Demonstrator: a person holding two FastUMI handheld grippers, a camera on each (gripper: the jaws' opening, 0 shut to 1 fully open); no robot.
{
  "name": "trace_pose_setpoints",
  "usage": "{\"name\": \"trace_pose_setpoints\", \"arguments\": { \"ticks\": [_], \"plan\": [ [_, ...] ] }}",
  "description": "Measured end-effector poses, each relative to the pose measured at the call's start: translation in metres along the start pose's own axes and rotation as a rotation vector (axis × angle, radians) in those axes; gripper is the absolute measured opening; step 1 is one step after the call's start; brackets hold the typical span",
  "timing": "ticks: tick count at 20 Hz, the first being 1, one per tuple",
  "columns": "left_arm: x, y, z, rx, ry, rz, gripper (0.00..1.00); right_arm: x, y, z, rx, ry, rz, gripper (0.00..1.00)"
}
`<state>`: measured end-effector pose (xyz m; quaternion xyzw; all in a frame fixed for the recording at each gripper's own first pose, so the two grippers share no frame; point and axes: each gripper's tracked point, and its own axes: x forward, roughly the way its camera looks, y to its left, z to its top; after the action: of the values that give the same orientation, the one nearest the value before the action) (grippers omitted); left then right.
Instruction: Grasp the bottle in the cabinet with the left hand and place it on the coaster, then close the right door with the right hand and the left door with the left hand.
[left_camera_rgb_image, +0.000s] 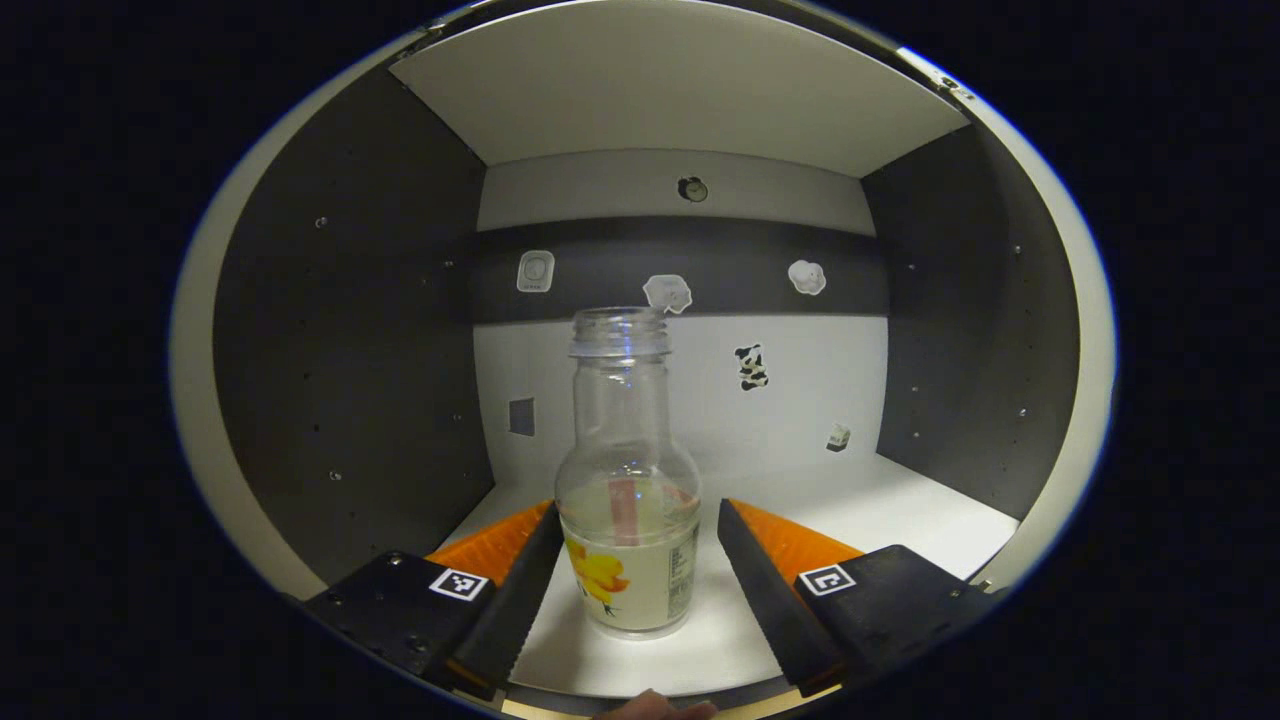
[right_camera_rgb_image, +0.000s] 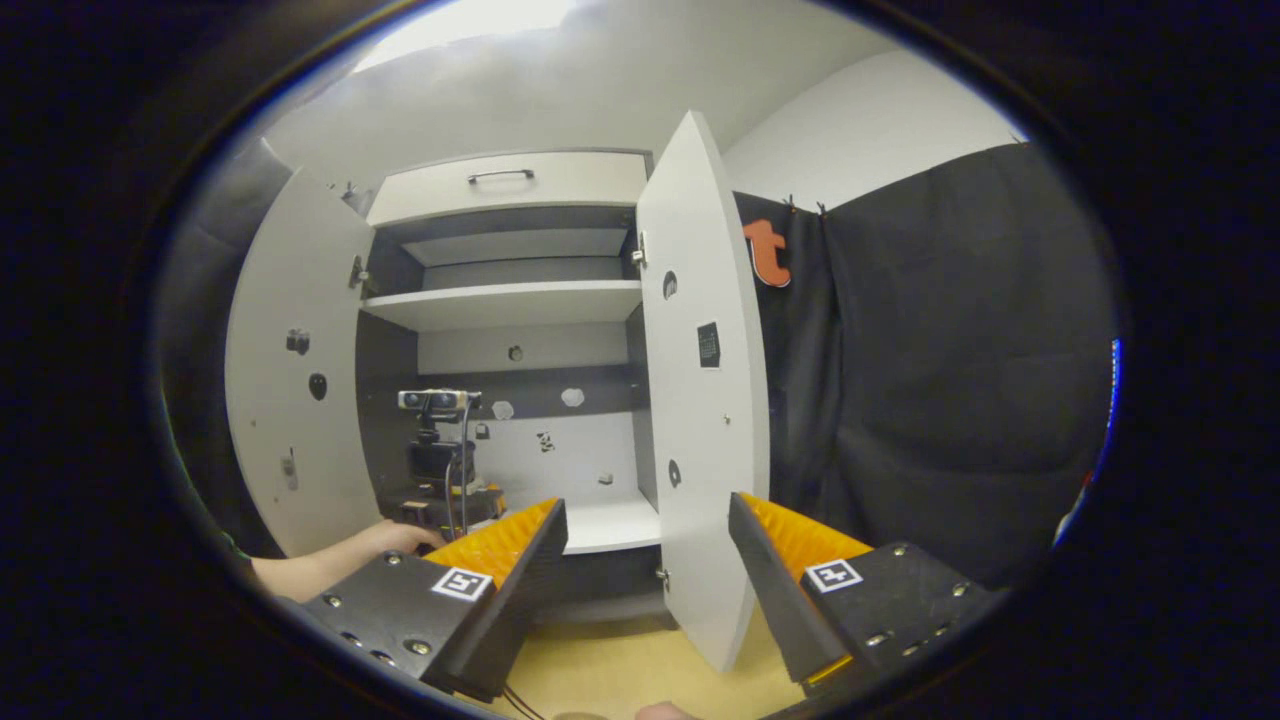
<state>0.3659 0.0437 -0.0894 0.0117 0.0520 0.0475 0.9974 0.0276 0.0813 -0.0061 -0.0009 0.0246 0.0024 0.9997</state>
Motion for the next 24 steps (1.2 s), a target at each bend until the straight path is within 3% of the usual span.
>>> {"name": "trace_pose_setpoints", "arguments": {
  "ticks": [3,4,8,14,21,24],
  "plan": [
    [0.005,0.001,-0.005,0.015,0.023,0.001,0.96,-0.012,-0.006,-0.007,0.008,0.009,-0.005,0.98],
    [0.003,-0.004,-0.005,0.001,0.025,-0.021,0.81,-0.016,-0.009,-0.01,0.008,0.012,-0.008,0.98],
    [-0.03,-0.012,0.002,-0.02,0.033,-0.062,0.79,-0.036,-0.029,-0.018,-0.003,0.016,-0.037,0.98],
    [-0.123,-0.05,0.023,-0.046,-0.008,-0.213,0.79,-0.071,-0.055,-0.015,-0.009,0.015,-0.048,0.98],
    [-0.239,-0.055,0.0,-0.068,-0.026,-0.226,0.79,-0.109,-0.09,-0.018,0.014,-0.006,-0.05,0.98],
    [-0.284,-0.06,-0.034,-0.063,0.003,-0.238,0.78,-0.116,-0.1,-0.021,0.05,-0.004,-0.031,0.98]
  ]
}}
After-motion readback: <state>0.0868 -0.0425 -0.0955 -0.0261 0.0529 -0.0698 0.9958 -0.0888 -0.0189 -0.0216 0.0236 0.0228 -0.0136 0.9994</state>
